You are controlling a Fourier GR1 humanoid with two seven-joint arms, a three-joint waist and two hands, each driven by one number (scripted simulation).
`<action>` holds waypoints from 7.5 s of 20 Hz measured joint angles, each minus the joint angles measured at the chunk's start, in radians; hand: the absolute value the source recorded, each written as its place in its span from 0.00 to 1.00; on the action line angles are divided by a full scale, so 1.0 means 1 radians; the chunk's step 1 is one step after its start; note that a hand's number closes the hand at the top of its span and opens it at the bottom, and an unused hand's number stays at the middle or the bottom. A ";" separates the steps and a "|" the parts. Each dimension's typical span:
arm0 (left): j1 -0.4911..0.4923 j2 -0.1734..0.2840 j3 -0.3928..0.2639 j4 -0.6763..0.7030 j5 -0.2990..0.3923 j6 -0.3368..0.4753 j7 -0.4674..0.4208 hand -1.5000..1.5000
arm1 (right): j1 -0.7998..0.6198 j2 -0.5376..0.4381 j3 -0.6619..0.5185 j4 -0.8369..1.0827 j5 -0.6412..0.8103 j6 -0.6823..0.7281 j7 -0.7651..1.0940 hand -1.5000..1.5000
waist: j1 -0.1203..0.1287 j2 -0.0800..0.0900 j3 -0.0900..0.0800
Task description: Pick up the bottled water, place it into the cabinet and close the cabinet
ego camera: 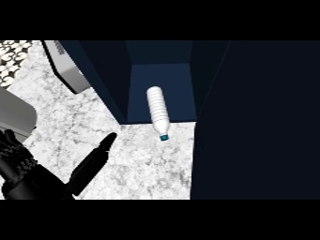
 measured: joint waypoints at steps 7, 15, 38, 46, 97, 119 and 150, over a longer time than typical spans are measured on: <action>0.000 -0.001 -0.177 0.083 -0.202 0.172 0.150 0.00 | 0.104 -0.015 -0.029 -0.030 -0.013 0.042 -0.029 0.00 | 0.011 0.001 0.001; 0.008 -0.001 -0.215 0.130 -0.350 0.235 0.302 0.00 | 0.224 -0.016 -0.041 -0.045 -0.015 0.097 -0.104 0.00 | 0.016 0.001 0.000; -0.006 0.021 -0.092 0.243 -0.293 0.349 0.463 0.00 | 0.526 -0.011 -0.077 -0.054 -0.017 0.265 -0.351 0.00 | 0.021 0.003 -0.005; -0.017 0.092 -0.058 0.284 -0.168 0.359 0.453 0.00 | 0.602 -0.012 -0.096 -0.050 -0.018 0.305 -0.427 0.00 | 0.020 0.002 -0.009; -0.236 0.215 -0.186 0.164 0.321 0.295 0.206 1.00 | 0.733 -0.064 -0.172 -0.022 -0.010 0.397 -0.657 0.00 | -0.039 0.014 -0.022; -0.355 0.233 -0.398 -0.119 0.850 -0.146 -0.086 1.00 | 0.692 -0.076 -0.174 -0.025 -0.013 0.371 -0.653 0.00 | -0.017 0.027 -0.015; -0.875 -0.001 -0.123 0.794 1.143 -0.389 -0.441 1.00 | 0.646 -0.057 -0.320 -0.019 -0.072 0.411 -0.558 0.00 | 0.006 0.011 -0.003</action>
